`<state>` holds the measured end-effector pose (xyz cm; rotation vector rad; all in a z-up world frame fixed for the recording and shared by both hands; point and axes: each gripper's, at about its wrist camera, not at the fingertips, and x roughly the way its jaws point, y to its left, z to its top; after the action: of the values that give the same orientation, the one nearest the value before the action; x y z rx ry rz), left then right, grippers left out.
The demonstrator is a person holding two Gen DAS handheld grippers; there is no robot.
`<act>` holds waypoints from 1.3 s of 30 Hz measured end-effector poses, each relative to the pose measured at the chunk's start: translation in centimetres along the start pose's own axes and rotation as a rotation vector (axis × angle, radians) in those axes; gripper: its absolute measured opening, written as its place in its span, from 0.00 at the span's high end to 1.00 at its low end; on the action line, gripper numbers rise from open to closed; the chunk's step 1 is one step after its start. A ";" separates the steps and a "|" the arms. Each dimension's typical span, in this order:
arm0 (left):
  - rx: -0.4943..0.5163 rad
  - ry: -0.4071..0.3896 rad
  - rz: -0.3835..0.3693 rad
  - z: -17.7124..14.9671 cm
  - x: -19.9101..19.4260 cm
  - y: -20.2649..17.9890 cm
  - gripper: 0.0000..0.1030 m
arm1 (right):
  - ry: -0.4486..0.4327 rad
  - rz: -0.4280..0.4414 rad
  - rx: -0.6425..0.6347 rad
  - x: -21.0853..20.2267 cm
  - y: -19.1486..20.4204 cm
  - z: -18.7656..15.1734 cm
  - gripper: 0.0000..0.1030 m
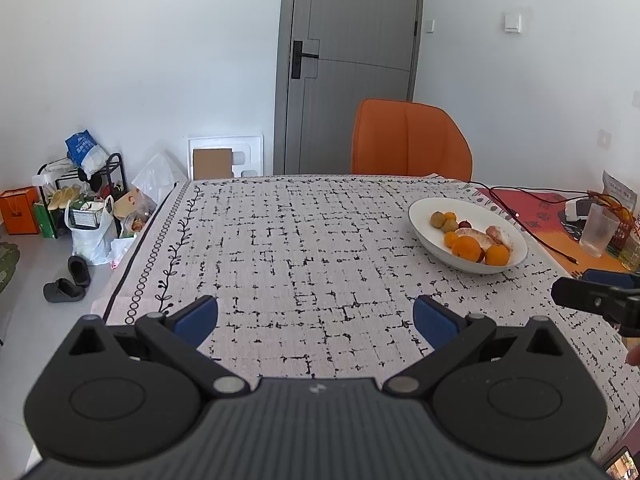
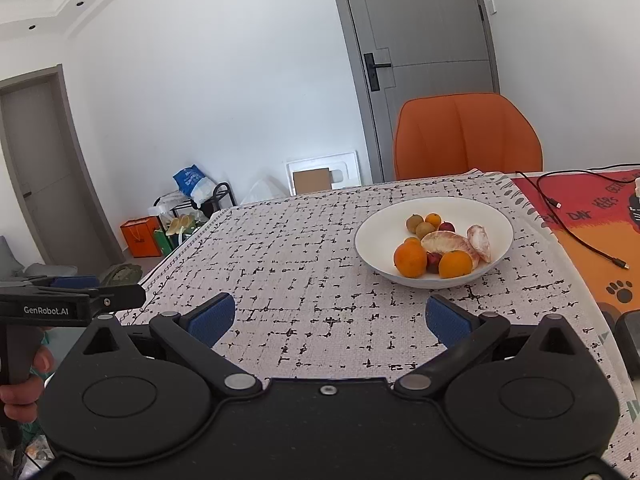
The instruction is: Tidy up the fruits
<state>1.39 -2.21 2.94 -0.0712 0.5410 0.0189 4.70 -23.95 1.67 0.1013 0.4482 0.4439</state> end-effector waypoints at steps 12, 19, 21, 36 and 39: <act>-0.002 0.006 0.004 -0.3 0.0 0.2 0.00 | 0.003 0.000 0.015 0.4 -0.3 -0.1 0.00; -0.006 0.009 0.003 -0.3 -0.2 0.3 0.00 | 0.008 0.002 0.011 0.4 -0.1 -0.1 0.00; -0.008 0.008 0.004 -0.3 -0.2 0.4 0.00 | 0.010 0.001 0.008 0.5 0.0 -0.1 0.00; -0.014 0.012 0.004 -0.4 -0.3 0.9 0.00 | 0.022 0.004 -0.007 0.9 0.5 -0.2 0.00; -0.015 0.013 0.003 -0.4 -0.3 0.9 0.00 | 0.025 0.004 -0.006 1.0 0.5 -0.2 0.00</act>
<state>0.89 -1.29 2.70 -0.0855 0.5545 0.0252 5.20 -23.10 1.17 0.0906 0.4710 0.4509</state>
